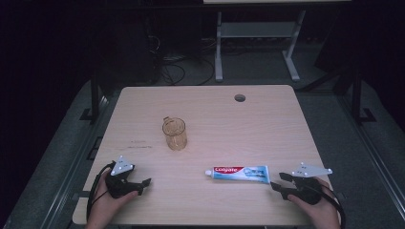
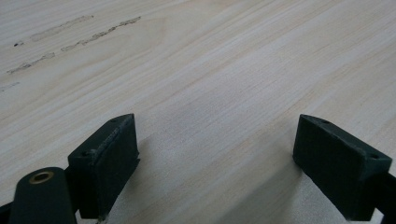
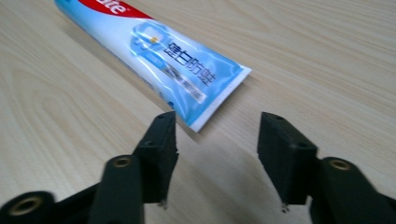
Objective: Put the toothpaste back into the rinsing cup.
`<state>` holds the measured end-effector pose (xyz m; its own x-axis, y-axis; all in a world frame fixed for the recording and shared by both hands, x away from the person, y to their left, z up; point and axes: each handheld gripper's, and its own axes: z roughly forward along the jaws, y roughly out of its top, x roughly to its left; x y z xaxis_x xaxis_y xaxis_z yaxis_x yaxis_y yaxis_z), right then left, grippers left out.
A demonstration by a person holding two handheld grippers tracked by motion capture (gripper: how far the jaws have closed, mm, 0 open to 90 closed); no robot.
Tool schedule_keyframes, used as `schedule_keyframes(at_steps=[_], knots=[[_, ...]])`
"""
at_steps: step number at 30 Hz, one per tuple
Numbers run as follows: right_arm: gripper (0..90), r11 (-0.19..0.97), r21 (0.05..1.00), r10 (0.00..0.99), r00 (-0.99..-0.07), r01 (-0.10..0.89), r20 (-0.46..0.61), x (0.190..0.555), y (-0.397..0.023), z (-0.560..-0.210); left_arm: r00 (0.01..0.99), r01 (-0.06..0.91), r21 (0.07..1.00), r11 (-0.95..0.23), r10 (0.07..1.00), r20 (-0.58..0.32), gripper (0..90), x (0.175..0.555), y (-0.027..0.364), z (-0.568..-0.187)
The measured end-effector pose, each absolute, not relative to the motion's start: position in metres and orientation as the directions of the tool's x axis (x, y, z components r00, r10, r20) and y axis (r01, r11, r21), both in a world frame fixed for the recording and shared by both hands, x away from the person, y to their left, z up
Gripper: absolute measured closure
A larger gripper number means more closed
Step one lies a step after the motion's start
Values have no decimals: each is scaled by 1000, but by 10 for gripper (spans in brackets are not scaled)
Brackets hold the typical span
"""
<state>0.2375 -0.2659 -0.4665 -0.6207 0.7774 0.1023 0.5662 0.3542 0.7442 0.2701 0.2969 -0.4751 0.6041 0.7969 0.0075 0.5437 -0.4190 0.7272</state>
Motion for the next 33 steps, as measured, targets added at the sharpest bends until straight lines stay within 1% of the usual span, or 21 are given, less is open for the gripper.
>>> schedule_keyframes(at_steps=[1, 2, 6, 7, 8, 17, 23, 33], knots=[[492, 354, 744, 777, -621, 566, 102, 238, -266, -466, 604, 544, 727, -419, 797, 7, 130, 270, 297, -475], [542, 358, 742, 774, -625, 567, 103, 236, -264, -464, 605, 544, 726, -421, 796, 8, 129, 270, 297, -475], [630, 358, 743, 759, -640, 566, 122, 235, -260, -460, 608, 542, 726, -423, 794, 7, 130, 270, 297, -475], [630, 358, 743, 759, -640, 566, 122, 235, -260, -460, 608, 542, 726, -423, 794, 7, 130, 270, 297, -475], [687, 359, 737, 751, -646, 573, 137, 233, -256, -459, 609, 542, 726, -423, 793, 7, 129, 270, 297, -475], [896, 357, 731, 716, -673, 582, 185, 232, -247, -457, 608, 542, 726, -422, 794, 7, 130, 270, 297, -475], [899, 354, 728, 699, -683, 588, 212, 234, -237, -457, 609, 542, 726, -423, 793, 7, 130, 270, 297, -475], [900, 373, 713, 695, -688, 593, 208, 242, -226, -464, 610, 542, 726, -424, 792, 7, 130, 270, 297, -475]])
